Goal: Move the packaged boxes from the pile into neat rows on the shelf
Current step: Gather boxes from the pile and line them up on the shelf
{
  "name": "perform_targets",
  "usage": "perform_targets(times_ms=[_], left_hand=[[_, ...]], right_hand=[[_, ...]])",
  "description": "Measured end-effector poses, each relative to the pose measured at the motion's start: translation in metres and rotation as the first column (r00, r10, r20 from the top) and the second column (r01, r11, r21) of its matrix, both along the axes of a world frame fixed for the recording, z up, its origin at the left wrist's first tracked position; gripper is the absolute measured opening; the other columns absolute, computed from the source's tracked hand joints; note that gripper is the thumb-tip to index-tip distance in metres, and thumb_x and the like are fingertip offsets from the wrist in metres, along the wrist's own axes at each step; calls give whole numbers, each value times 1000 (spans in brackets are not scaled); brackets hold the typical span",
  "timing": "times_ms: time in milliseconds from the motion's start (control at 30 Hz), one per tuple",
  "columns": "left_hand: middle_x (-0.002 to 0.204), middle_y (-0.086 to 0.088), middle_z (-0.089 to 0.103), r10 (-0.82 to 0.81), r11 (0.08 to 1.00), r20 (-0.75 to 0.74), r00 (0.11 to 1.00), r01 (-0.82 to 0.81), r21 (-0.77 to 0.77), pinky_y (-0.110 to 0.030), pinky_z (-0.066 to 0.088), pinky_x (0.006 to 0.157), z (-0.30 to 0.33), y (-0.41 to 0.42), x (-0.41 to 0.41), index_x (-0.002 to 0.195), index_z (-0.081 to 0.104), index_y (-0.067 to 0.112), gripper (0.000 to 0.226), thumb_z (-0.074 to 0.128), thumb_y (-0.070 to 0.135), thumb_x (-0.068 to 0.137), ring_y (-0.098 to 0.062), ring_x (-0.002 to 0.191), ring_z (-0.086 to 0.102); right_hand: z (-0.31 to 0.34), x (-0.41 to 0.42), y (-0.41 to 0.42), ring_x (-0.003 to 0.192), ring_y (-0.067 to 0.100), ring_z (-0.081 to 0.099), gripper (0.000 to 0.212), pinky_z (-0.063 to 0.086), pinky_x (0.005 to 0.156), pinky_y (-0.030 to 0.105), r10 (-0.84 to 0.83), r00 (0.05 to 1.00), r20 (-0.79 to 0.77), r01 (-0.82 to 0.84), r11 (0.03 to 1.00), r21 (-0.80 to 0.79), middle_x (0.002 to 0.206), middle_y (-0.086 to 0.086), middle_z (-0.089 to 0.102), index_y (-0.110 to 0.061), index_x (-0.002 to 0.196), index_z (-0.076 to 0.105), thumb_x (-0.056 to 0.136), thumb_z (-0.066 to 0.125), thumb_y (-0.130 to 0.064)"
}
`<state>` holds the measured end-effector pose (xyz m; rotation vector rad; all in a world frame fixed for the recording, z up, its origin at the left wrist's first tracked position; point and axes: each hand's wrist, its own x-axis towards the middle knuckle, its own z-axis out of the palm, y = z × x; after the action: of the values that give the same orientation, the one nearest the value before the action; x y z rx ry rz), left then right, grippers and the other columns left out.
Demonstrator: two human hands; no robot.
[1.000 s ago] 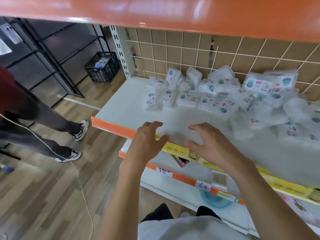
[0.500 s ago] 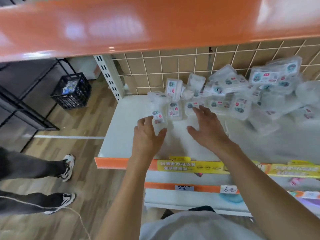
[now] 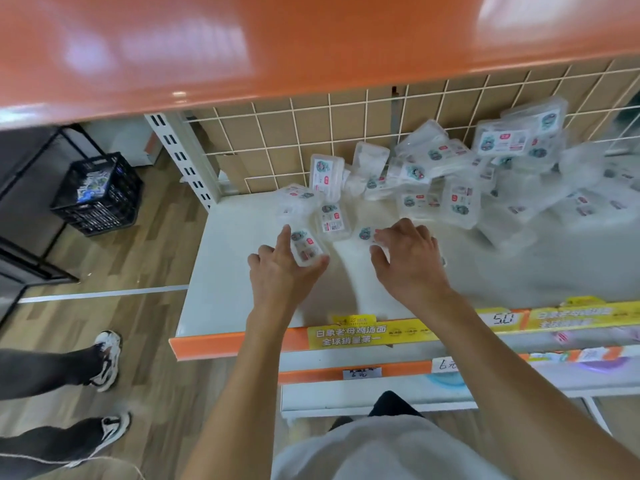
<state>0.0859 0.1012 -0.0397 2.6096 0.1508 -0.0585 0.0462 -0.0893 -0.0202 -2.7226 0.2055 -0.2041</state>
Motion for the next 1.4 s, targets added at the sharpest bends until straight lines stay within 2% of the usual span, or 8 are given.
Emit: perform_targets(times_ms=[100,333,533,833,967,1133,1267,1400], left_hand=[[122,-18,56,-6,1000,7,1000,6,18,-34,28,94,6,0,-8,142,43,25,84,67,70,75,-35,120,45],[130,-11,58,-15,993,-48,999,10,-116,-37,32,97,10,9,-12,126,50,17,45,64,42,92,-34,121,47],[120,-10,64,-15,969,-157,988,-25,-246,-40,50,88,27,18,-17,136,46,19,68,78,44,82,-29,106,61],[99,3,65,-53,906,-258,965,-62,-418,-23,44,62,44,25,-33,112,60,24,43,84,33,77,-8,81,62],[91,-2,76,-46,808,-313,949,-149,-570,-35,59,80,48,32,-36,104,62,20,35,84,27,78,-21,82,70],[93,-3,78,-77,711,-333,940,-182,-679,-44,57,94,46,32,-38,107,65,17,33,83,23,80,-28,92,73],[103,-5,77,-161,623,-265,951,-111,-774,-41,55,98,51,18,-41,118,67,28,35,78,21,85,-28,101,72],[101,-7,77,-231,579,-219,948,-47,-814,-41,55,98,57,-10,-42,120,68,23,35,76,18,86,-22,96,72]], right_hand=[[5,-5,-5,103,36,52,22,42,88,43,-46,998,35,45,998,33,109,11,61,-11,104,74,96,59,-26],[2,-14,-17,129,35,32,64,28,108,39,-138,971,-197,140,990,-6,144,12,35,-15,145,40,93,59,-48],[1,-17,-21,133,32,31,83,25,110,37,-126,968,-216,169,966,195,143,7,38,-22,146,41,78,72,-58],[-13,-14,-19,115,29,48,53,29,94,33,-115,988,-104,142,941,307,119,6,55,-20,120,54,79,75,-47],[-3,-27,-14,84,14,65,43,55,76,34,-132,990,-51,136,796,590,91,-7,62,-19,114,52,81,78,-23],[-1,-40,-24,74,1,68,35,47,60,9,-234,972,-22,180,680,711,91,-8,67,-28,113,58,84,78,-26],[1,-58,-44,78,15,73,33,62,76,38,-331,943,-23,207,533,820,97,3,70,-33,114,63,86,77,-24],[11,-84,-67,85,20,73,32,63,79,39,-407,913,-36,218,410,886,102,9,70,-28,117,67,88,75,-17]])
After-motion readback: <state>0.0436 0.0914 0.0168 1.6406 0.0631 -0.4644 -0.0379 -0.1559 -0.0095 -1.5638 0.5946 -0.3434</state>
